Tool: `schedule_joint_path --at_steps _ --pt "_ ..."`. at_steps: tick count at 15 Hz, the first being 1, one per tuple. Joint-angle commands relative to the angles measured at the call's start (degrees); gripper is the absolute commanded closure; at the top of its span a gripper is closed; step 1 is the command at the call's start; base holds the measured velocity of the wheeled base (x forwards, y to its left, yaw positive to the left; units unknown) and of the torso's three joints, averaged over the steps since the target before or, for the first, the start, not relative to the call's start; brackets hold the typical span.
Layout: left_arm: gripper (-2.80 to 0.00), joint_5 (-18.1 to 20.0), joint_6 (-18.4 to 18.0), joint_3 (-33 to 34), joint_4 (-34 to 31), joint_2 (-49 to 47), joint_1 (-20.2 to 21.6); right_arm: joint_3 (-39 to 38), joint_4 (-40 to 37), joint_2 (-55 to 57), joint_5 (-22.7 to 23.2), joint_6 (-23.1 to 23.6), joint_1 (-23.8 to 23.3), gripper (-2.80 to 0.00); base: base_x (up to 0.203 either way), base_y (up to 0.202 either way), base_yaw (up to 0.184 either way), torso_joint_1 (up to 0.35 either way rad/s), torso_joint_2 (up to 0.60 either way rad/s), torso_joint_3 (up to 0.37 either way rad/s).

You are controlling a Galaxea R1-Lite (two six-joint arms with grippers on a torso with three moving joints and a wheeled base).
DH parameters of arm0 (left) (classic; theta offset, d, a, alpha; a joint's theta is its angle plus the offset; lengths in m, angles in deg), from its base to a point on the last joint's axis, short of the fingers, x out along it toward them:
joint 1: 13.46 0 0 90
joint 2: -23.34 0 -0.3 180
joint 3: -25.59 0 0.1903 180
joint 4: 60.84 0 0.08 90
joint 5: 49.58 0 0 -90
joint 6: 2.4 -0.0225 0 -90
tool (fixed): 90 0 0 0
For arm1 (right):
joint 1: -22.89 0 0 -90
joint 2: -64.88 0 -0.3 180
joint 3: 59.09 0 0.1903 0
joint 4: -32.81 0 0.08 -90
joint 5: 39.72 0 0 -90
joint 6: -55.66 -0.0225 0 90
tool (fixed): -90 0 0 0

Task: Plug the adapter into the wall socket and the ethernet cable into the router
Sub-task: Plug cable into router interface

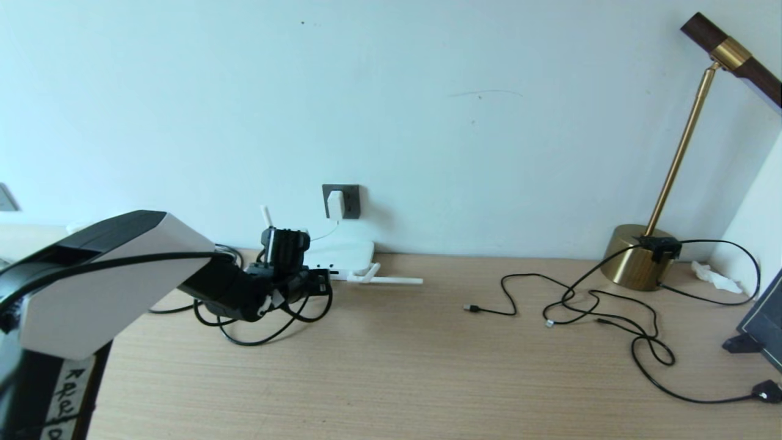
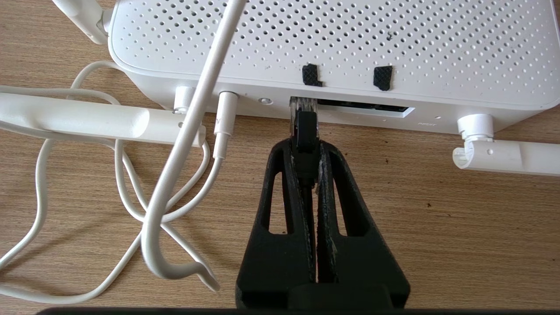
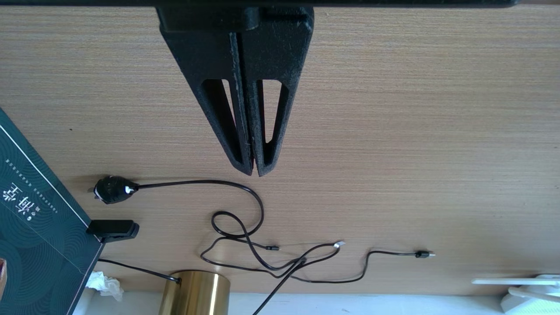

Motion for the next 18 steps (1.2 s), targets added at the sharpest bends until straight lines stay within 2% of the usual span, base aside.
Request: schedule_joint_path --at_steps 1,18 --pt "0.00 -0.1 0.1 0.1 0.2 -0.2 0.0 0.0 -0.1 0.1 0.0 0.0 0.0 0.00 0.000 0.000 0.000 0.000 0.00 0.000" --pt "0.00 -0.1 0.2 0.7 0.2 -0.1 -0.7 0.0 -0.1 0.0 -0.1 0.0 0.0 0.00 0.000 0.000 0.000 0.000 0.00 0.000"
